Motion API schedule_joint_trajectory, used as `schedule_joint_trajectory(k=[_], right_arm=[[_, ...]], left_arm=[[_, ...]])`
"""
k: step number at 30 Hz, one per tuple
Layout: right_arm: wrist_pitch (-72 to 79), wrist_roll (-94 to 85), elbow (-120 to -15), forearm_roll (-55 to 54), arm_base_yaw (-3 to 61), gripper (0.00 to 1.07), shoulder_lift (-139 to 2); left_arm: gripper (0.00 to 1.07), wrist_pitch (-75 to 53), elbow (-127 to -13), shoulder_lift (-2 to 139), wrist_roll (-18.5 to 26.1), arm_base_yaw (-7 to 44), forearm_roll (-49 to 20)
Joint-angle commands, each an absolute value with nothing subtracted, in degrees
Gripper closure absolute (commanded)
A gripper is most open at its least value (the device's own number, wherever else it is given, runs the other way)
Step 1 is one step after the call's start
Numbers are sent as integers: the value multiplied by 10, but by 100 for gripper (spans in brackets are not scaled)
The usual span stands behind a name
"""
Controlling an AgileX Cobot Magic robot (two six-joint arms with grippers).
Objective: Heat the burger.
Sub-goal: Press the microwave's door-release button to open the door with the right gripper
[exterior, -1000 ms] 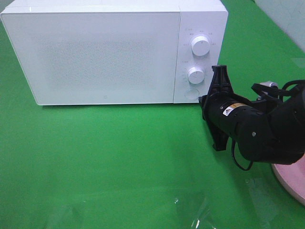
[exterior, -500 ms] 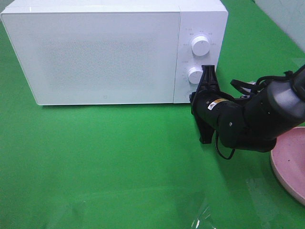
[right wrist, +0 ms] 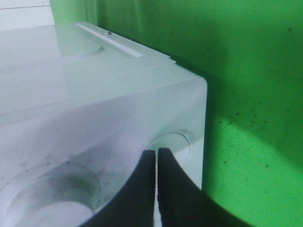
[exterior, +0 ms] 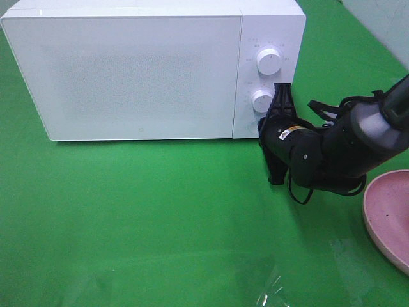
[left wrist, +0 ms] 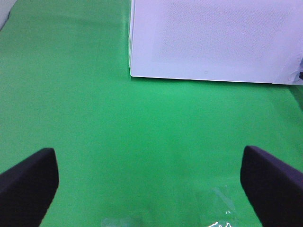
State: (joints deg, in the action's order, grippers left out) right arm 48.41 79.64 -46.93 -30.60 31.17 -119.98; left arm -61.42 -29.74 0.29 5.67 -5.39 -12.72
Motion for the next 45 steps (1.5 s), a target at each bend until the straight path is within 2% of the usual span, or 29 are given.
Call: schedule_joint_trajectory(k=[1, 17, 26, 45], right_arm=[[480, 795, -485, -297, 308, 107, -1210], [511, 807, -512, -299, 308, 107, -1225], [608, 808, -513, -299, 308, 107, -1218], [688, 823, -516, -316, 308, 107, -1214]], left_arm=[[10, -610, -296, 2, 56, -56, -131], [10, -610, -296, 2, 56, -56, -131], [10, -610, -296, 2, 56, -56, -131], [10, -610, -296, 2, 56, -56, -131]])
